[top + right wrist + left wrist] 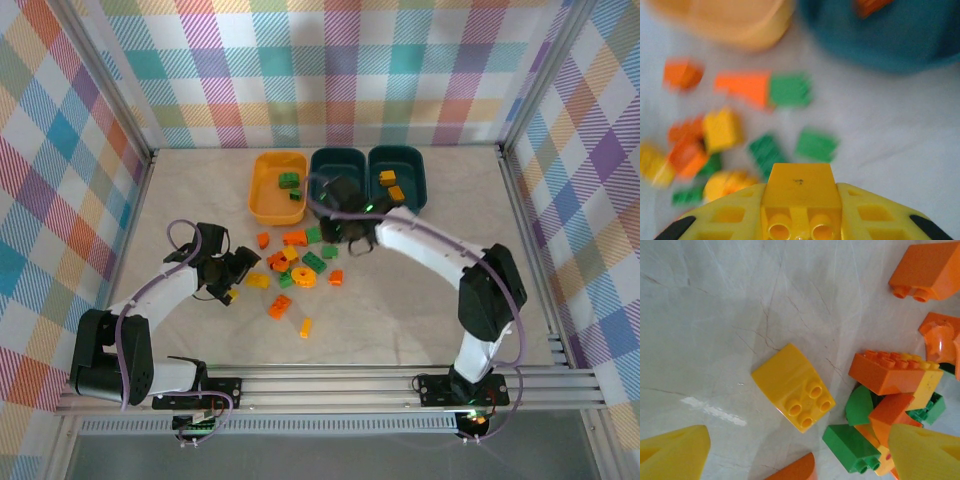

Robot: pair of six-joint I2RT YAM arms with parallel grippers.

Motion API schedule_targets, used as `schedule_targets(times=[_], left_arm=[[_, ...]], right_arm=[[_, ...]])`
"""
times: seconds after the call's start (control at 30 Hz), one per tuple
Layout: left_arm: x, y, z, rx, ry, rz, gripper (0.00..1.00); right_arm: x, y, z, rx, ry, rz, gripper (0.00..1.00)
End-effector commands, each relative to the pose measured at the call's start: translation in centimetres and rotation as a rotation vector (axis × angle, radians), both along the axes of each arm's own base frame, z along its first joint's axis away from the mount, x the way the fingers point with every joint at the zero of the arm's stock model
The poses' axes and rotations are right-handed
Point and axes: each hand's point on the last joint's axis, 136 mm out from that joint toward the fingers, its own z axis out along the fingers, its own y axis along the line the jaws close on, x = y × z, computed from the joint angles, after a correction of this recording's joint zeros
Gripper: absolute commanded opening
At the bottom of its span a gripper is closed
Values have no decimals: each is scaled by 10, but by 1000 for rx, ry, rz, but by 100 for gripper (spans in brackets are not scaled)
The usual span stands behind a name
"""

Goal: Sort the legos into containers by color

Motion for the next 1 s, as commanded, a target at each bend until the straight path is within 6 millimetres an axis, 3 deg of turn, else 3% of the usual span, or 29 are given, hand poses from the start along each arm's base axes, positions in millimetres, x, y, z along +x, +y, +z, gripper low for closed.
schedule_targets(times=[0.0, 0.1, 0.23, 0.37, 0.47, 0.6, 0.77, 0.97], left_arm=[[-8, -16, 3, -98, 28, 19, 92], [-13, -19, 6, -143, 55, 74, 92], [-14, -18, 12, -186, 50, 155, 92], [-18, -13, 14, -178, 56, 193, 94], [-20, -14, 11, -180, 65, 196, 94], [-21, -16, 8, -190, 72, 189, 95], [-19, -18, 5, -190, 80, 171, 96], [-15, -19, 3, -187, 86, 172, 96]], right_arm=[[53, -55, 1, 32, -10, -123, 30], [93, -94, -13, 62, 38, -220, 30], [133, -133, -27, 78, 83, -295, 31], [160, -161, -39, 89, 123, -348, 33], [173, -171, -45, 90, 142, -365, 35], [183, -173, -45, 70, 145, -364, 45], [184, -172, -19, 91, 90, -352, 50], [160, -169, 17, 159, 11, -358, 55]])
